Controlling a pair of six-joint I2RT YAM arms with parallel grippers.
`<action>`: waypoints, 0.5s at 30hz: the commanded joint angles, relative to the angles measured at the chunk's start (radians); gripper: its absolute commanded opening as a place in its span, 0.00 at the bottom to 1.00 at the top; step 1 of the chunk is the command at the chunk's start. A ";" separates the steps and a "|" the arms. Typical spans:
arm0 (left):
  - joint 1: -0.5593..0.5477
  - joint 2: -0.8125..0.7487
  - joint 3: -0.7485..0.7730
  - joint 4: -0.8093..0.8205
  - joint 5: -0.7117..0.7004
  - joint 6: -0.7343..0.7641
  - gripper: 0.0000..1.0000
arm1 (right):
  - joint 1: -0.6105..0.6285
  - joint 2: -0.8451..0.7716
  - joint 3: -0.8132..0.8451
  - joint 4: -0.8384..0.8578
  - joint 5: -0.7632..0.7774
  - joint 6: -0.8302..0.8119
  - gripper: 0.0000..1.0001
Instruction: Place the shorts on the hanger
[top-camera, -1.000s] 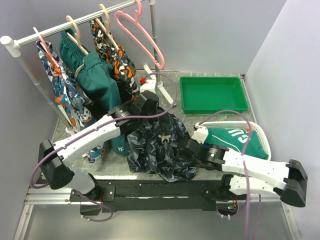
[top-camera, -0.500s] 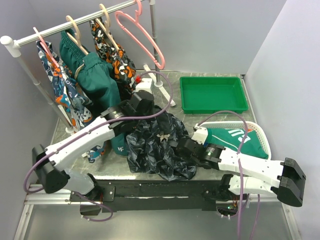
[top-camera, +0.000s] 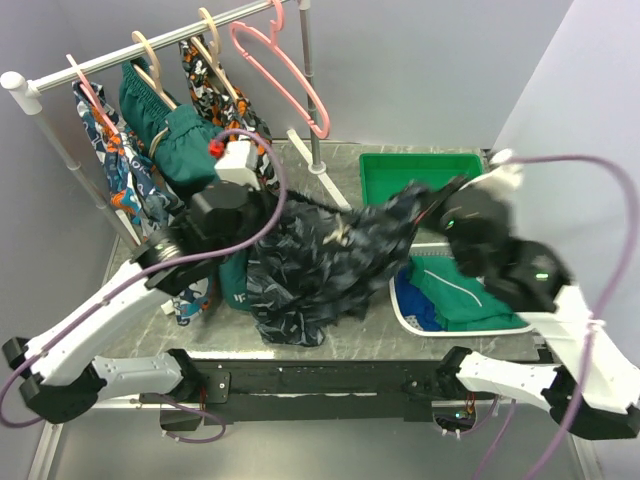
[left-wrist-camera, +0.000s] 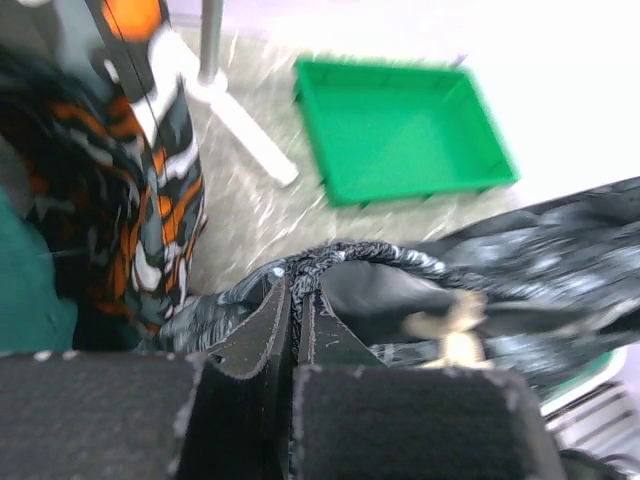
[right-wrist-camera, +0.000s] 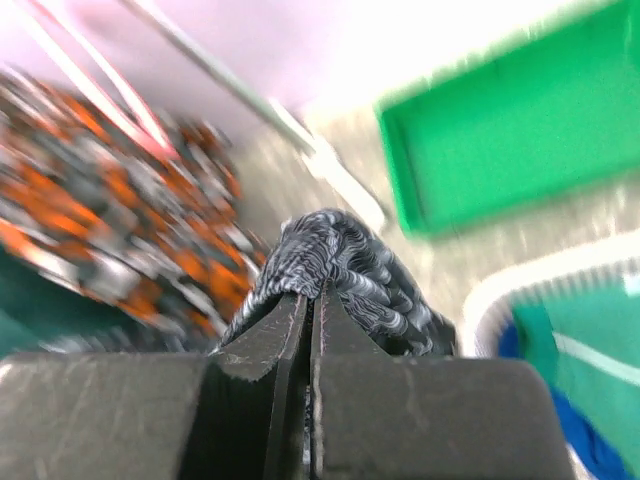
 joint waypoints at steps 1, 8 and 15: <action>0.003 -0.062 0.090 0.130 0.004 0.016 0.01 | -0.050 0.104 0.259 0.071 0.037 -0.228 0.00; 0.003 -0.051 0.242 0.159 0.039 0.030 0.01 | -0.089 0.241 0.622 0.072 -0.006 -0.319 0.00; 0.003 -0.063 0.195 0.148 0.068 0.010 0.01 | -0.128 0.192 0.480 0.071 -0.061 -0.276 0.00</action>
